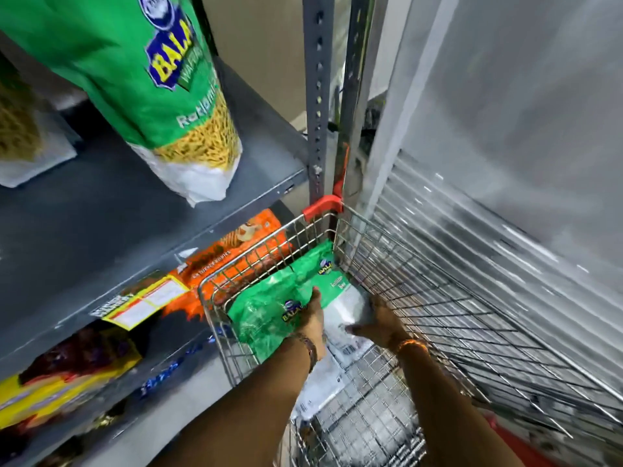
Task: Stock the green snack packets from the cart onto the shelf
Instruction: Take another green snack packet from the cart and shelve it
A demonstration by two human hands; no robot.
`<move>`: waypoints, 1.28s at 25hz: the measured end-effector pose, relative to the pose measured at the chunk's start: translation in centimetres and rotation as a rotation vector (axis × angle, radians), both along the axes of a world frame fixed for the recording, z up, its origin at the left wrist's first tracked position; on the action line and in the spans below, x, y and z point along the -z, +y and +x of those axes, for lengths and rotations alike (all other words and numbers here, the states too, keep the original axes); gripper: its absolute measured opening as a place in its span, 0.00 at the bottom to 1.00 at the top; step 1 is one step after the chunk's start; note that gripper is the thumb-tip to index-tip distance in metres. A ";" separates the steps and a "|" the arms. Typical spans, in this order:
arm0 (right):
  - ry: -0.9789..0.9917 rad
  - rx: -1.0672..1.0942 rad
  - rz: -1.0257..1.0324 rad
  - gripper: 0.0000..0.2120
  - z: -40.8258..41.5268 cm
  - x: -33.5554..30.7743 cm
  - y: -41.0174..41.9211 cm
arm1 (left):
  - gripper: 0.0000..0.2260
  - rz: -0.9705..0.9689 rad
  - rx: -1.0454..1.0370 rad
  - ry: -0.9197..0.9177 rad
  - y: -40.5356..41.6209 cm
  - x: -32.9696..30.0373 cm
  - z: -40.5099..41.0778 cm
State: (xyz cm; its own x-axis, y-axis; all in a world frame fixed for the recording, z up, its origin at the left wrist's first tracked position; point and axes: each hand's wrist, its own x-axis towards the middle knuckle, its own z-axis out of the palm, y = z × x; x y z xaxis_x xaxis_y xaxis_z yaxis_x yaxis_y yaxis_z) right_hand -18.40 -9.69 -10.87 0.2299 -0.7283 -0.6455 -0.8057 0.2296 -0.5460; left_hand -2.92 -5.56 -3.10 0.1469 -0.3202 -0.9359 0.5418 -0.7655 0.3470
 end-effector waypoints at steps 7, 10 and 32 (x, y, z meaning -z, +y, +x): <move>-0.086 -0.081 0.117 0.38 -1.0 2.9 -1.2 | 0.58 0.106 -0.203 0.000 -1.3 7.3 0.2; -0.132 -0.026 0.127 0.38 -1.9 4.0 0.0 | 0.42 0.134 -0.131 -0.057 -1.8 2.9 -0.1; -0.648 0.357 -0.048 0.21 -4.6 -26.3 14.7 | 0.35 -0.557 -0.008 0.071 7.6 -14.8 1.6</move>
State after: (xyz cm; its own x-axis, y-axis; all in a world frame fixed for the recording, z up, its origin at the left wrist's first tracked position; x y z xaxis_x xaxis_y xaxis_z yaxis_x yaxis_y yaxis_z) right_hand -22.97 5.05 15.43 0.2980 -0.8540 -0.4266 -0.1988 0.3816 -0.9027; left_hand -1.29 2.03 11.66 0.0943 -0.7683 -0.6331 0.5837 -0.4725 0.6603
